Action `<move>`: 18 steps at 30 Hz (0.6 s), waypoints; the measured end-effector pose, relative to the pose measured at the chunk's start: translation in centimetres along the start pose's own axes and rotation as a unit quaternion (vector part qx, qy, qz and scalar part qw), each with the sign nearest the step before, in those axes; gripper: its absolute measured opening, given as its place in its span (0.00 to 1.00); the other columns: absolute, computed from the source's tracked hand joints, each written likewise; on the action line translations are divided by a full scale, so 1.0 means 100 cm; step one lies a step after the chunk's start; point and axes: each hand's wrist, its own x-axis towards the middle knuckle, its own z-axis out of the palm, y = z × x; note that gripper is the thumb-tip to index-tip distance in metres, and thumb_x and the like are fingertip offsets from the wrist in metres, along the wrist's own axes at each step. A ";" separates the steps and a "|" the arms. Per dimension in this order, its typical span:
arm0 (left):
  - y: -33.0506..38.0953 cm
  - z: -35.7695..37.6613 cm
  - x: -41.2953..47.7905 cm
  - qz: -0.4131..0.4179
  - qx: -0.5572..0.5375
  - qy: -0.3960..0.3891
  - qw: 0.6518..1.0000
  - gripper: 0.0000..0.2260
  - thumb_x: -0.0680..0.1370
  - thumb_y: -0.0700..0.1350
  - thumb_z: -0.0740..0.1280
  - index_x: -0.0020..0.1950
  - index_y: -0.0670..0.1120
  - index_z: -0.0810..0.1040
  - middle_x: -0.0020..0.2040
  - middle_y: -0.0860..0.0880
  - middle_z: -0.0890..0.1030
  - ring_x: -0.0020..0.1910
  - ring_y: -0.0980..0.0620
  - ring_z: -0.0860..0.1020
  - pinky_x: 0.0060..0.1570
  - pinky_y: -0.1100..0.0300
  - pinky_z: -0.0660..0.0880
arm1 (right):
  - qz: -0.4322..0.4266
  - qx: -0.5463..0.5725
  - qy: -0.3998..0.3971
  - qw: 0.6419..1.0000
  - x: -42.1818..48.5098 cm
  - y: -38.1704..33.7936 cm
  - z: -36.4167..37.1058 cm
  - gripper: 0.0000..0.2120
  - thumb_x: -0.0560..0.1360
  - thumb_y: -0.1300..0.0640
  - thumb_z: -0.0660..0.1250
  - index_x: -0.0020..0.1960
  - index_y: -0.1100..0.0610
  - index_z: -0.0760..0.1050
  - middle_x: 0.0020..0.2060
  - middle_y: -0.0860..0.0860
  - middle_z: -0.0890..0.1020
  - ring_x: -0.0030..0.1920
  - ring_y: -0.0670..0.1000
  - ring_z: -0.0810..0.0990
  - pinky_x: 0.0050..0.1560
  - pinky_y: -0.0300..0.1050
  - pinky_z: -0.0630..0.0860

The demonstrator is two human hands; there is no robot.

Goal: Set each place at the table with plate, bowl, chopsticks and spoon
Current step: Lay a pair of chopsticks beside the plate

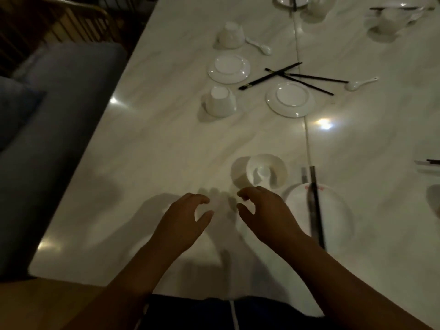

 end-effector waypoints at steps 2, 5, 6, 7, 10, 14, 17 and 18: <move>-0.043 -0.033 0.009 0.004 0.005 -0.007 1.000 0.12 0.76 0.49 0.67 0.59 0.49 0.77 0.57 0.52 0.78 0.57 0.54 0.75 0.57 0.63 0.68 | 0.022 0.003 0.003 1.000 0.022 -0.035 0.029 0.16 0.76 0.51 0.65 0.63 0.52 0.75 0.55 0.49 0.80 0.54 0.50 0.79 0.54 0.42 0.73; -0.102 -0.087 0.026 0.038 0.020 -0.040 0.998 0.11 0.77 0.48 0.66 0.58 0.48 0.78 0.56 0.52 0.79 0.57 0.54 0.76 0.56 0.65 0.67 | 0.073 0.022 0.029 0.997 0.046 -0.091 0.072 0.15 0.76 0.51 0.66 0.62 0.52 0.76 0.54 0.49 0.81 0.54 0.49 0.78 0.53 0.40 0.72; -0.117 -0.104 0.029 0.049 0.026 -0.048 0.997 0.11 0.77 0.48 0.66 0.58 0.48 0.78 0.55 0.51 0.79 0.56 0.54 0.76 0.55 0.66 0.66 | 0.089 0.028 0.033 0.995 0.051 -0.109 0.085 0.15 0.76 0.50 0.66 0.62 0.52 0.76 0.54 0.49 0.81 0.54 0.49 0.78 0.52 0.40 0.71; -0.129 -0.121 0.032 0.059 0.028 -0.059 0.996 0.11 0.77 0.48 0.66 0.58 0.47 0.78 0.55 0.51 0.79 0.55 0.54 0.76 0.54 0.67 0.66 | 0.106 0.031 0.034 0.993 0.055 -0.124 0.095 0.15 0.76 0.50 0.66 0.62 0.52 0.76 0.54 0.49 0.81 0.53 0.49 0.78 0.52 0.40 0.72; -0.159 -0.158 0.043 0.072 0.020 -0.071 0.995 0.11 0.76 0.48 0.67 0.57 0.47 0.78 0.54 0.51 0.80 0.53 0.55 0.76 0.53 0.65 0.67 | 0.145 0.032 0.023 0.989 0.062 -0.161 0.120 0.16 0.76 0.50 0.66 0.62 0.52 0.75 0.55 0.49 0.80 0.53 0.49 0.78 0.52 0.39 0.71; -0.184 -0.180 0.055 0.074 0.023 -0.105 0.991 0.11 0.76 0.48 0.67 0.58 0.47 0.78 0.55 0.51 0.79 0.55 0.54 0.76 0.54 0.64 0.68 | 0.170 0.026 0.016 0.985 0.074 -0.188 0.141 0.16 0.77 0.49 0.65 0.63 0.51 0.74 0.56 0.48 0.80 0.55 0.49 0.78 0.53 0.39 0.71; -0.195 -0.186 0.058 0.074 0.035 -0.124 0.989 0.12 0.77 0.50 0.66 0.59 0.48 0.77 0.57 0.51 0.78 0.57 0.54 0.76 0.58 0.61 0.70 | 0.166 0.026 0.006 0.986 0.086 -0.198 0.152 0.16 0.77 0.48 0.64 0.64 0.51 0.74 0.56 0.48 0.80 0.55 0.48 0.78 0.51 0.37 0.69; -0.199 -0.188 0.060 0.074 0.040 -0.128 0.988 0.13 0.77 0.51 0.66 0.59 0.49 0.76 0.58 0.51 0.78 0.58 0.54 0.75 0.59 0.61 0.71 | 0.163 0.024 0.003 0.986 0.093 -0.202 0.155 0.17 0.77 0.48 0.64 0.64 0.50 0.74 0.57 0.48 0.80 0.54 0.48 0.78 0.51 0.36 0.69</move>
